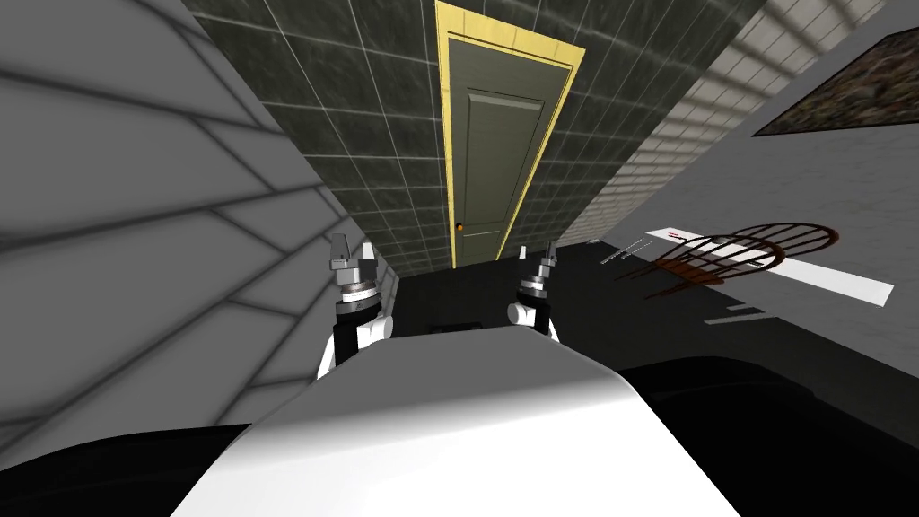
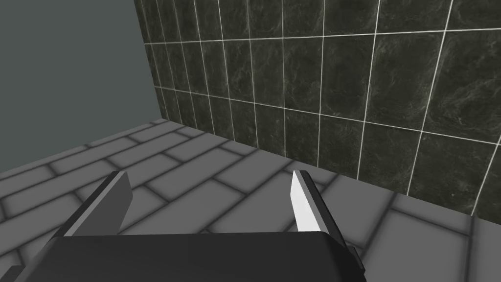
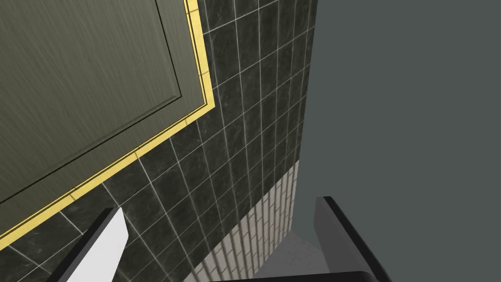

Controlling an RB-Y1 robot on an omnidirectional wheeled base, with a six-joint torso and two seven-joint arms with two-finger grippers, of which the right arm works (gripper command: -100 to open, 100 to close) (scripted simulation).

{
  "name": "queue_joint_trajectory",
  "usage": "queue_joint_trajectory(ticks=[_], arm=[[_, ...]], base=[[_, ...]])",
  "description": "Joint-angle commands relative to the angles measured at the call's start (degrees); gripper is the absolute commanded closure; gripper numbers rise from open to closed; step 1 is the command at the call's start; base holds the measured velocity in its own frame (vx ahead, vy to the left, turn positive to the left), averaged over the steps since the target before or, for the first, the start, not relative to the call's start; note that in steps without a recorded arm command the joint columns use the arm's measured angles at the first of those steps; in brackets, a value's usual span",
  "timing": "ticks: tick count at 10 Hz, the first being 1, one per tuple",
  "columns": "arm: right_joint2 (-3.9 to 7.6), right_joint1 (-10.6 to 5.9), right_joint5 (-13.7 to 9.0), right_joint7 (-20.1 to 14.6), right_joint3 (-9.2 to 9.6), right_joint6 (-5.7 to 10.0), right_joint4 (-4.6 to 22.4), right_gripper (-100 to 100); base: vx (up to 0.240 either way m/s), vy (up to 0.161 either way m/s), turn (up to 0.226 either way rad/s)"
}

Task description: Pull the door open

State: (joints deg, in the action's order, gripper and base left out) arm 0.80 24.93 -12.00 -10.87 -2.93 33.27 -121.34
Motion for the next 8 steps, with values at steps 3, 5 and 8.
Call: queue_joint_trajectory(ticks=[3, 5, 8], arm=[[1.24, -0.33, -3.0, -3.9, 0.58, 1.50, 4.3, -100], [1.97, -0.87, -5.0, -6.4, 0.83, 2.43, 7.4, -100], [2.68, -1.43, -7.2, -9.1, 1.09, 3.41, 10.6, -100]], base=[[0.131, -0.025, 0.175], [0.152, -0.036, 0.241], [0.094, -0.030, 0.136]])
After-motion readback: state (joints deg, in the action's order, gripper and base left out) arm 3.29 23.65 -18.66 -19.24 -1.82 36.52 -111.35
